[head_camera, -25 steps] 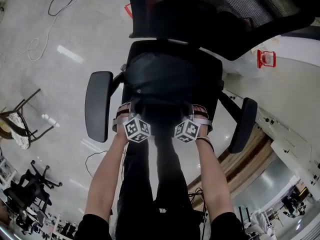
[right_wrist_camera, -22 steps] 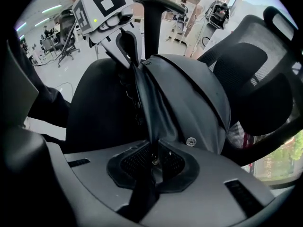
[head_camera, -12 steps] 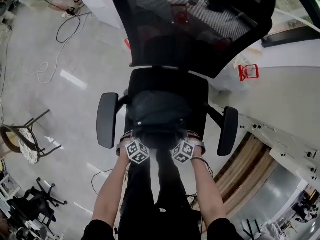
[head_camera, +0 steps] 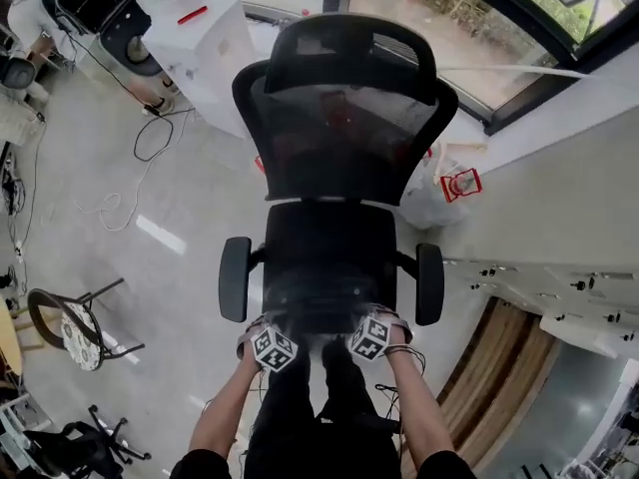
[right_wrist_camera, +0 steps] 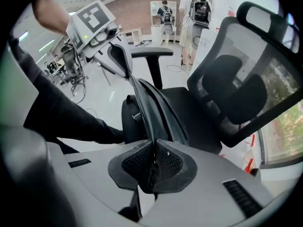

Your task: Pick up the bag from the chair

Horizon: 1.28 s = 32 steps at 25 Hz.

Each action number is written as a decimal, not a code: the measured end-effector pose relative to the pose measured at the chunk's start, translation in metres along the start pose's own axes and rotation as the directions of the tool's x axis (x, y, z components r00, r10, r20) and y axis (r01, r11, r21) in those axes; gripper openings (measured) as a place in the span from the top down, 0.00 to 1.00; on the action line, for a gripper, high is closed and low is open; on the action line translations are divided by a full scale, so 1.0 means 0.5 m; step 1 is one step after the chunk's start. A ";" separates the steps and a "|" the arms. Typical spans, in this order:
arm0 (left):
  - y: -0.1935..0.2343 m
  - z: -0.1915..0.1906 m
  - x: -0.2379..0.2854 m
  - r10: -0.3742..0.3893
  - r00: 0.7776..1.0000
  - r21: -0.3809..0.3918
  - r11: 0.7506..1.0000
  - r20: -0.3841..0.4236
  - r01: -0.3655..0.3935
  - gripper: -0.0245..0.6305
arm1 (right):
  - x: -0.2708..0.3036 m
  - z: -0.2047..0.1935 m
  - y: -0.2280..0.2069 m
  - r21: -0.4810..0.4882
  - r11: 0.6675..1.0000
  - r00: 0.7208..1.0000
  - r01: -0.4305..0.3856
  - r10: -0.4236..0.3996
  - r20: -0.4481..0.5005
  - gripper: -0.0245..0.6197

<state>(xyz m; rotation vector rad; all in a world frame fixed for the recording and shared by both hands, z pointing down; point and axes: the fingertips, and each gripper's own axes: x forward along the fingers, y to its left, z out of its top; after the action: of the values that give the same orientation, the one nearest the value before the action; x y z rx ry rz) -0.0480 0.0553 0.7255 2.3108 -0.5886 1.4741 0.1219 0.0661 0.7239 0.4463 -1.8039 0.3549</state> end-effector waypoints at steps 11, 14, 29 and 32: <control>-0.047 0.093 -0.232 -0.040 0.986 0.021 0.999 0.160 0.037 0.92 | -0.232 0.043 0.034 0.041 0.997 0.994 -0.062 0.058 0.089 0.94; -0.060 0.124 -0.319 -0.013 0.979 0.083 0.997 0.202 -0.003 0.92 | -0.317 0.064 0.041 0.021 0.999 0.992 -0.030 0.027 0.123 0.94; -0.079 0.225 -0.493 -0.128 0.964 0.267 0.962 0.233 0.063 0.92 | -0.524 0.097 0.054 -0.163 0.985 0.990 -0.061 0.081 0.117 0.94; -0.088 0.225 -0.495 -0.145 0.961 0.283 0.956 0.234 0.075 0.92 | -0.525 0.090 0.059 -0.171 0.983 0.989 -0.073 0.094 0.117 0.94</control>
<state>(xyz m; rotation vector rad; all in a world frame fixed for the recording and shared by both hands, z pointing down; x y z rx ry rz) -0.0318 0.0780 0.4515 2.7222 -0.3272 1.2863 0.1335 0.1022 0.4588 0.2812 -1.9605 0.2353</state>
